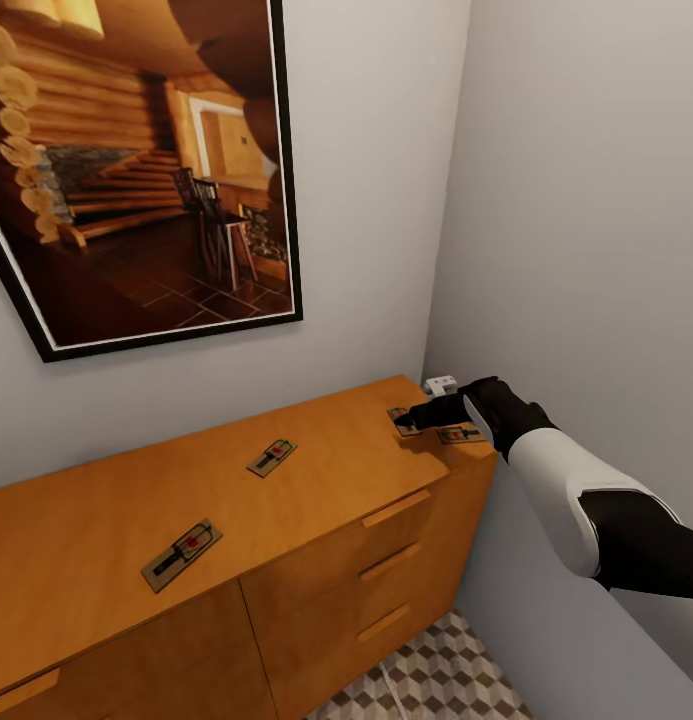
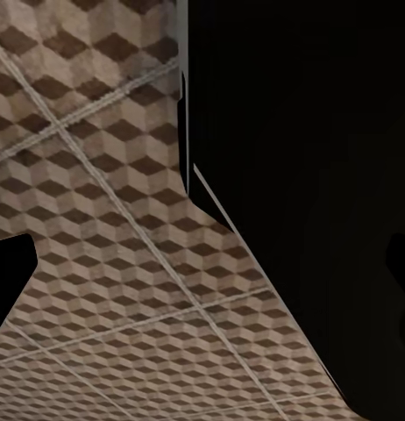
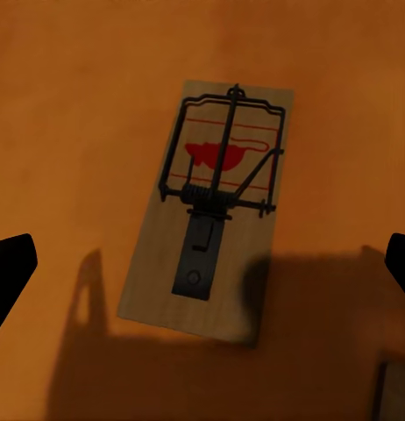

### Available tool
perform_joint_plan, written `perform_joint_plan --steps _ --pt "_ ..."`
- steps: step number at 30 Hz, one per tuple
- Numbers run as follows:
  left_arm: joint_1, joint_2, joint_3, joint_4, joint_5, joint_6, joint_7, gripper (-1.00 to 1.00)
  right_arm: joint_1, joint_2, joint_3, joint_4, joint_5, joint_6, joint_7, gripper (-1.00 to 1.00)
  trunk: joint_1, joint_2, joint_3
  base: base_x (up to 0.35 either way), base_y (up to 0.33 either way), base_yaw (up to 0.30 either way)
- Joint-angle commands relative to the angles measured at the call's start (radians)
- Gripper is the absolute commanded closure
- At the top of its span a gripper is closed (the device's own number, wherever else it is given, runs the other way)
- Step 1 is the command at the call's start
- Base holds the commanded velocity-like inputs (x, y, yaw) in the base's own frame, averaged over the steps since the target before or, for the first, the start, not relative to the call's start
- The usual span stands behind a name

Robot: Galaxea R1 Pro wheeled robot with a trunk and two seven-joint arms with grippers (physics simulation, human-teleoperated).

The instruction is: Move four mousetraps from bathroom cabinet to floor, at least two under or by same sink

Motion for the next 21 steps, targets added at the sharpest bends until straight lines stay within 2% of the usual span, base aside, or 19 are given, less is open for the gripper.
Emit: perform_joint_plan --steps 1,13,21 --pt "-0.001 0.0 0.0 0.002 0.001 -0.006 0.001 -1.0 0.0 -0.001 0.003 -0.002 0.007 0.003 0.006 -1.0 0.0 0.0 -0.001 0.0 0.0 0.0" --pt "-0.001 0.0 0.0 0.002 0.001 -0.006 0.001 -1.0 0.0 -0.001 0.003 -0.001 0.008 0.003 0.001 -1.0 0.0 0.0 -0.001 0.0 0.0 0.0" --pt "-0.001 -0.002 0.0 0.002 0.001 -0.006 0.0 -1.0 -0.001 0.0 0.003 0.009 0.007 0.001 -0.061 -1.0 0.0 0.0 -0.001 0.0 0.0 0.0"
